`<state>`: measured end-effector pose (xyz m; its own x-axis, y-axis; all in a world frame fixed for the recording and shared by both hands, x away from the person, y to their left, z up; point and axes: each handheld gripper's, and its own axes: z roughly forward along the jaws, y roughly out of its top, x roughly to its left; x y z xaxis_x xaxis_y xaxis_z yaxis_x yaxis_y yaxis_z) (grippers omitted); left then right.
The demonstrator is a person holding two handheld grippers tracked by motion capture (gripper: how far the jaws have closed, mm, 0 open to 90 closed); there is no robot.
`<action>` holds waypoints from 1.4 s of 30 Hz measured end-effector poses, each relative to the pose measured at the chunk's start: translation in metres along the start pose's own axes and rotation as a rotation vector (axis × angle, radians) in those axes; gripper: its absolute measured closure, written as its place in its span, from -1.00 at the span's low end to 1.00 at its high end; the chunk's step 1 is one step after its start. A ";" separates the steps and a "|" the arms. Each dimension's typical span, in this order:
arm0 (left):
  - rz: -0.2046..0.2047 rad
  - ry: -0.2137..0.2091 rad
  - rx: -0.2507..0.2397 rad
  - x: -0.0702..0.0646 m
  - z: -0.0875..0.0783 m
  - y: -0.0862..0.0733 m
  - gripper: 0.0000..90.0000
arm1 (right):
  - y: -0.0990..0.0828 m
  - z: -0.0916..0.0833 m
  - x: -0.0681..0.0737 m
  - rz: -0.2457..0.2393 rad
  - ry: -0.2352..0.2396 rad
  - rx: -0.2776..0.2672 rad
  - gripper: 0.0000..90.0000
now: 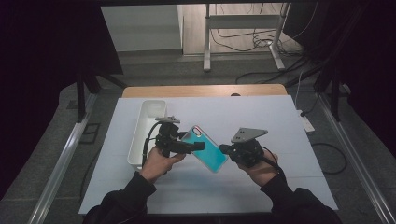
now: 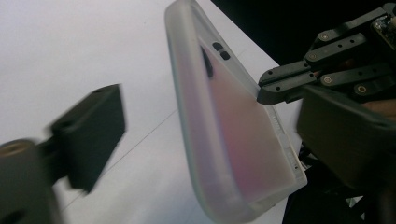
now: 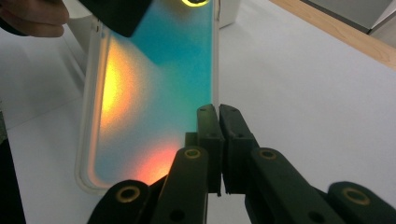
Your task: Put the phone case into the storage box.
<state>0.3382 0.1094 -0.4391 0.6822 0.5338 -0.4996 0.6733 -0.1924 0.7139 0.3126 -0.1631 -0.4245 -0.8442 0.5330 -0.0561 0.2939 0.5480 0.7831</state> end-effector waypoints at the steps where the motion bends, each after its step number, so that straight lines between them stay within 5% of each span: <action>1: 0.000 0.000 0.000 0.000 0.000 0.000 -0.54 | 0.000 0.000 0.000 0.000 0.000 0.000 0.95; 10: -0.059 -0.115 0.027 0.003 -0.001 -0.001 0.29 | 0.000 0.000 0.000 -0.004 -0.016 -0.010 0.95; 13: -0.068 -0.120 0.023 0.003 -0.001 -0.001 0.64 | 0.000 0.000 0.000 -0.006 -0.020 -0.012 0.95; 17: -0.144 -0.203 -0.003 0.010 -0.002 -0.003 0.84 | 0.000 0.001 0.001 -0.016 -0.020 -0.012 0.94; 21: -0.140 -0.198 0.002 0.010 -0.003 -0.003 0.91 | 0.000 0.003 0.005 -0.041 -0.027 0.002 0.92; 25: -0.101 -0.184 0.003 0.007 -0.006 -0.001 0.91 | 0.000 0.003 0.003 -0.007 -0.003 -0.006 0.85; 31: -0.060 -0.163 0.019 0.007 -0.009 0.000 0.91 | 0.003 -0.001 -0.005 0.058 0.027 -0.026 0.30; 38: -0.011 -0.152 0.049 0.005 -0.010 0.002 0.91 | 0.004 0.000 -0.016 0.129 0.128 -0.026 -0.49; 42: 0.006 -0.151 0.051 0.005 -0.012 0.002 0.90 | 0.004 0.003 -0.019 0.123 0.150 -0.013 -0.95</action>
<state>0.3396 0.1219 -0.4344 0.7185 0.4038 -0.5664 0.6804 -0.2386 0.6929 0.3315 -0.1694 -0.4226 -0.8600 0.4927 0.1332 0.3943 0.4757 0.7863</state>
